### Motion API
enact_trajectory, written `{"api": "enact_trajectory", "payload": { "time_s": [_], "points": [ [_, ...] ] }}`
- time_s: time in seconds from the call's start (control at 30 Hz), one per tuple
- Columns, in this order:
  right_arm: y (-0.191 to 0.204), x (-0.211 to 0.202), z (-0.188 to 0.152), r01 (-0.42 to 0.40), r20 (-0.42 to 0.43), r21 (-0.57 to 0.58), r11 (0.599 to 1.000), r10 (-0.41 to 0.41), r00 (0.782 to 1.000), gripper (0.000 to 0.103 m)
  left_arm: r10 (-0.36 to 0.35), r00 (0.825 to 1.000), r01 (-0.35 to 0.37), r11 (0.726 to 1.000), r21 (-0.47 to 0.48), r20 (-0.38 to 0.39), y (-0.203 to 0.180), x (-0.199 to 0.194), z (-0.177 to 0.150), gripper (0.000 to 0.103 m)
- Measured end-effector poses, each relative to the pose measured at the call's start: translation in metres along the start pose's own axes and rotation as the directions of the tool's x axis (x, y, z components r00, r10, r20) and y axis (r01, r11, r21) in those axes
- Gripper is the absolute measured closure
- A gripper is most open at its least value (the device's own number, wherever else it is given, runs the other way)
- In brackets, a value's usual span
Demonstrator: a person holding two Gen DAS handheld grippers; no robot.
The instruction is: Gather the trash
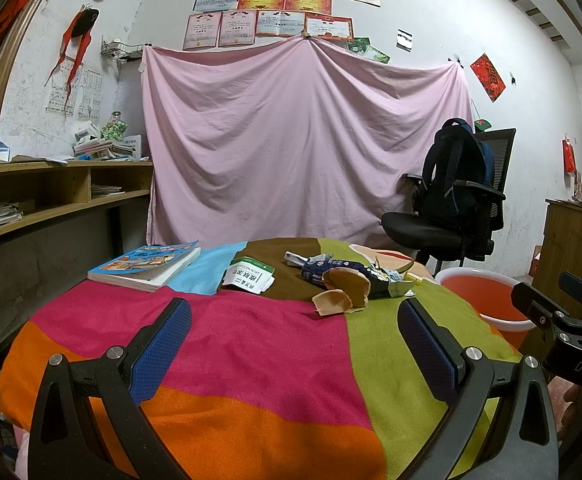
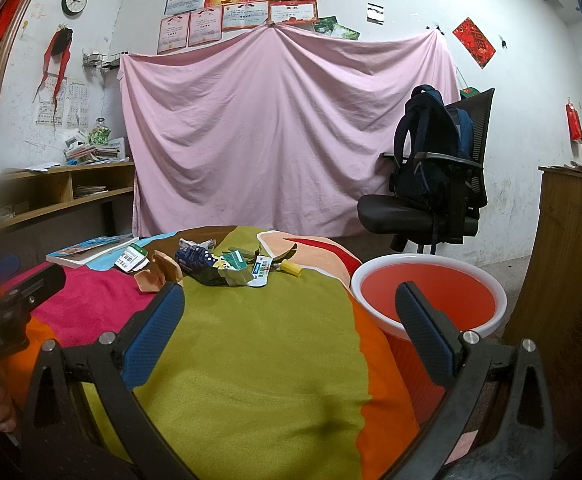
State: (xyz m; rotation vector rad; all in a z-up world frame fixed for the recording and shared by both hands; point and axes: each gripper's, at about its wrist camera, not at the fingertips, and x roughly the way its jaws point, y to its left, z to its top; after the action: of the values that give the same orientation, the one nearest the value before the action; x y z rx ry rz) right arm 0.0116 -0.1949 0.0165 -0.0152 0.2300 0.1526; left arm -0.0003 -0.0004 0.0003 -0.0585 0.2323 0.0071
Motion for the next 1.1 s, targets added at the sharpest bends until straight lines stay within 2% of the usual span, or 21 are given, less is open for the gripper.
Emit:
{"api": "enact_trajectory", "payload": {
  "time_s": [1.1],
  "points": [
    [0.0018,-0.0031,0.0003,-0.002,-0.005,0.001,1.0,0.002,1.0,0.0,0.0,1.0,0.0,1.0,0.001,0.0,0.0,0.0002,0.0,0.002]
  ]
}}
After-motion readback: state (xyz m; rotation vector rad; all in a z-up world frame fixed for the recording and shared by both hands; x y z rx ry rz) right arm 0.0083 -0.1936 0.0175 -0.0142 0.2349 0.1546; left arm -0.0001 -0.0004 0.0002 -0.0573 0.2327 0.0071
